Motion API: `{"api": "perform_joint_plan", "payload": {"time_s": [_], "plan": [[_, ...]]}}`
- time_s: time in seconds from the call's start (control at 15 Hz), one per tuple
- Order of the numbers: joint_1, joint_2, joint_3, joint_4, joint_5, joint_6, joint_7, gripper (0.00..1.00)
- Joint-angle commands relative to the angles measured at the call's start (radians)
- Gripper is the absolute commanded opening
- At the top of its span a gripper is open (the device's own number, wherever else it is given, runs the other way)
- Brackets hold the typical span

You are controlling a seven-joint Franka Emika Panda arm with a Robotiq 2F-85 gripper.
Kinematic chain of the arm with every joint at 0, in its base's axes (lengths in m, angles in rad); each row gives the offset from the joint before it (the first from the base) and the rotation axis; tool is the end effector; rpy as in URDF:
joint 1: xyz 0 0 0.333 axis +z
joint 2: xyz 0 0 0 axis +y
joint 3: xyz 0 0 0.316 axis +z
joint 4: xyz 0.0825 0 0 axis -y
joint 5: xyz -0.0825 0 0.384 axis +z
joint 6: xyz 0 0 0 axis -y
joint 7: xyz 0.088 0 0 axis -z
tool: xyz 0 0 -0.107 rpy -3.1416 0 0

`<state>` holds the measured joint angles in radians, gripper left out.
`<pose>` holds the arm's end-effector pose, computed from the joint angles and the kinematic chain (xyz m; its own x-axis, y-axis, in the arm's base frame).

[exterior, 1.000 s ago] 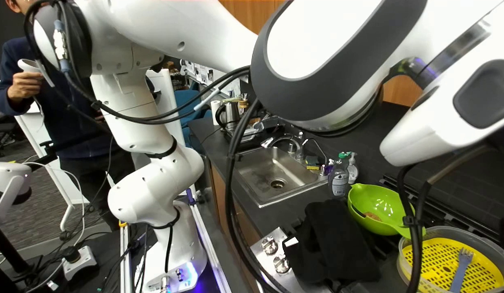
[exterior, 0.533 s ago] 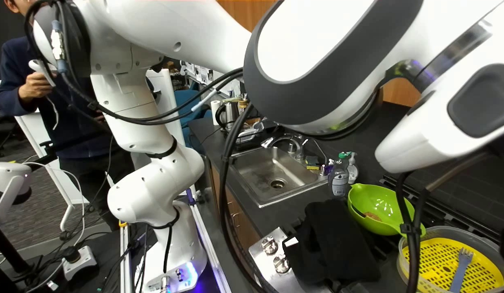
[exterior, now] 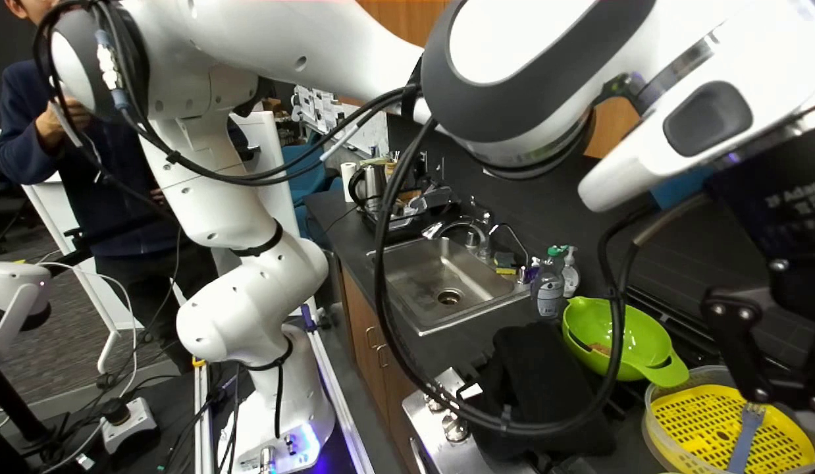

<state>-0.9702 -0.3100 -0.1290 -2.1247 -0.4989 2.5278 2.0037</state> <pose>0.2296 -0.4573 0.6206 -0.9523 -0.2657 0.1502 -0.2925 0.6536 -0.6980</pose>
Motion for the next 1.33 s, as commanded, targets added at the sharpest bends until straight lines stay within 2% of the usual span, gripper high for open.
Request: {"api": "perform_joint_plan", "payload": {"time_s": [0.0,0.4,0.73,1.0,1.27], "plan": [[0.061,-0.090,-0.024,-0.003,0.081,-0.137,-0.056,1.00],[0.197,-0.218,-0.084,-0.008,0.364,-0.427,-0.211,1.00],[0.301,-0.268,-0.132,0.006,0.544,-0.664,-0.302,1.00],[0.364,-0.279,-0.136,-0.011,0.574,-0.780,-0.379,1.00],[0.396,-0.277,-0.113,-0.045,0.524,-0.792,-0.398,1.00]]}}
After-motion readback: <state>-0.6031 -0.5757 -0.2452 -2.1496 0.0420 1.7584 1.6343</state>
